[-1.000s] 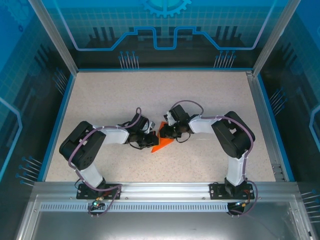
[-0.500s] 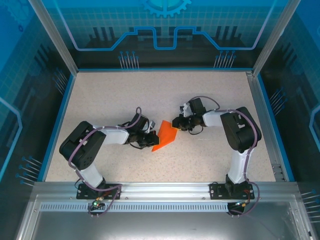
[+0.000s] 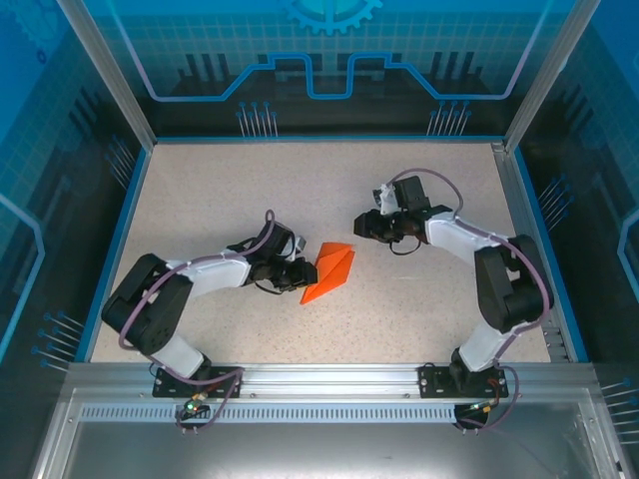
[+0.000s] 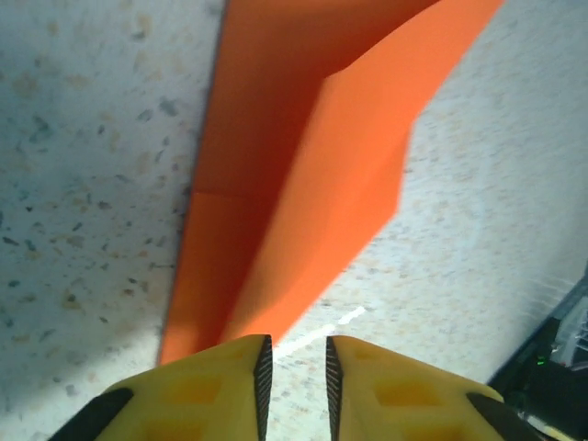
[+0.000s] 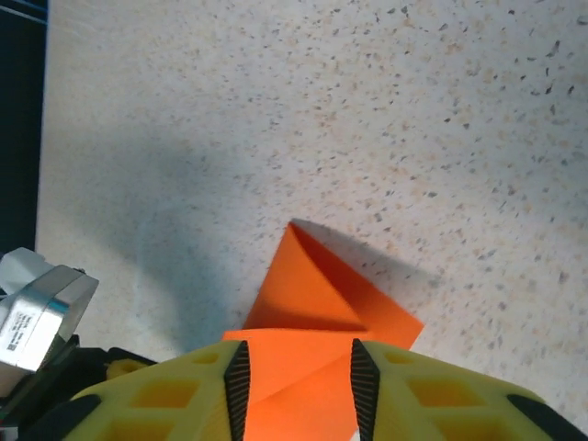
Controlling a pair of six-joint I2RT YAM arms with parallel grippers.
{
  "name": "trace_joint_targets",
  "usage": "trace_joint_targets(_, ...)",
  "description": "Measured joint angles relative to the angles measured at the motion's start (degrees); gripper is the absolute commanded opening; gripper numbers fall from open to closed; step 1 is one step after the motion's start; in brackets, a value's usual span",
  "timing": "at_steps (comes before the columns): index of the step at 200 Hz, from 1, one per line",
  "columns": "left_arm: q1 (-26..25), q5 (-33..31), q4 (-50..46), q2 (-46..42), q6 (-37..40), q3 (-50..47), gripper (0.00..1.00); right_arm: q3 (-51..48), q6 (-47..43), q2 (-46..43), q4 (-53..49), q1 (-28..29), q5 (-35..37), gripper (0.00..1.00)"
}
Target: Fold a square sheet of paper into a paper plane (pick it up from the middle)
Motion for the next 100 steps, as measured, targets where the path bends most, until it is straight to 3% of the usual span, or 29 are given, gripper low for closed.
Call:
trace_joint_targets(16, 0.00, -2.23, -2.64, -2.64, 0.66, 1.90, 0.46, -2.05, 1.27, -2.51, -0.17, 1.29, 0.48, 0.51)
trace_joint_targets(44, 0.20, -4.70, -6.58, -2.51, 2.78, 6.16, 0.51, -7.26, 4.70, -3.61, 0.02, 4.26, 1.29, 0.54)
trace_joint_targets(100, 0.28, -5.09, -10.56, 2.89, 5.05, 7.74, 0.51, -11.56, 10.73, -1.70, 0.81, 8.68, 1.27, 0.55)
